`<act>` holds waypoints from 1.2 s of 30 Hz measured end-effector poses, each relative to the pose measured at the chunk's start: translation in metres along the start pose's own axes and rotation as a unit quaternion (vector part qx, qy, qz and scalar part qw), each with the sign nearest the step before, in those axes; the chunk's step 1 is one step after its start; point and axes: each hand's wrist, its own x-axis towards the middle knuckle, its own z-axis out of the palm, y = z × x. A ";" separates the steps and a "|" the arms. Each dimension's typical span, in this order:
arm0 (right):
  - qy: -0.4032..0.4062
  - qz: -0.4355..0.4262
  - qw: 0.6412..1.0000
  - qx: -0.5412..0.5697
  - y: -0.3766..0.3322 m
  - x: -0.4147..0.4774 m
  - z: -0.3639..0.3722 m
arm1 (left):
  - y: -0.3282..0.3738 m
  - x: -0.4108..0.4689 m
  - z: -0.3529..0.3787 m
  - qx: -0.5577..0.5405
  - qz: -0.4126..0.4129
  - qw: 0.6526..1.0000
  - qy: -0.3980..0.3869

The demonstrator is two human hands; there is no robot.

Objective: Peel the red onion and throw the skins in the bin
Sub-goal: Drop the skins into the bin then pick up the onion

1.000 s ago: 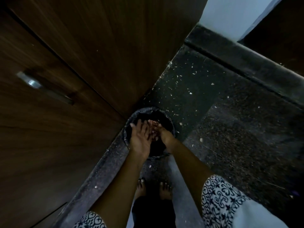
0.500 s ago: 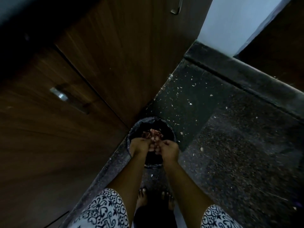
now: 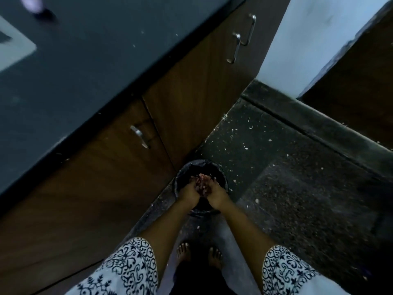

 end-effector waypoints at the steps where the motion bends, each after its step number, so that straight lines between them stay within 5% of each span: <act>1: 0.040 -0.001 0.999 -0.008 -0.012 -0.017 -0.008 | 0.007 -0.021 -0.012 0.027 0.015 0.999 0.031; 6: 0.220 -0.054 0.970 -0.089 -0.088 -0.112 -0.051 | 0.041 -0.127 -0.066 0.200 0.097 0.962 0.159; 13: 0.119 -0.307 0.943 -0.046 -0.207 -0.192 -0.078 | 0.048 -0.243 -0.154 0.082 0.315 0.913 0.245; 21: 0.016 -0.406 0.905 -0.123 -0.384 -0.161 -0.045 | 0.000 -0.276 -0.325 -0.009 0.157 0.858 0.488; 30: -0.024 -0.417 0.866 -0.276 -0.552 -0.039 0.025 | -0.053 -0.191 -0.478 0.090 -0.070 0.890 0.442; 36: 0.032 -0.439 0.825 -0.355 -0.598 0.016 0.049 | -0.074 -0.155 -0.523 0.127 -0.093 0.881 0.447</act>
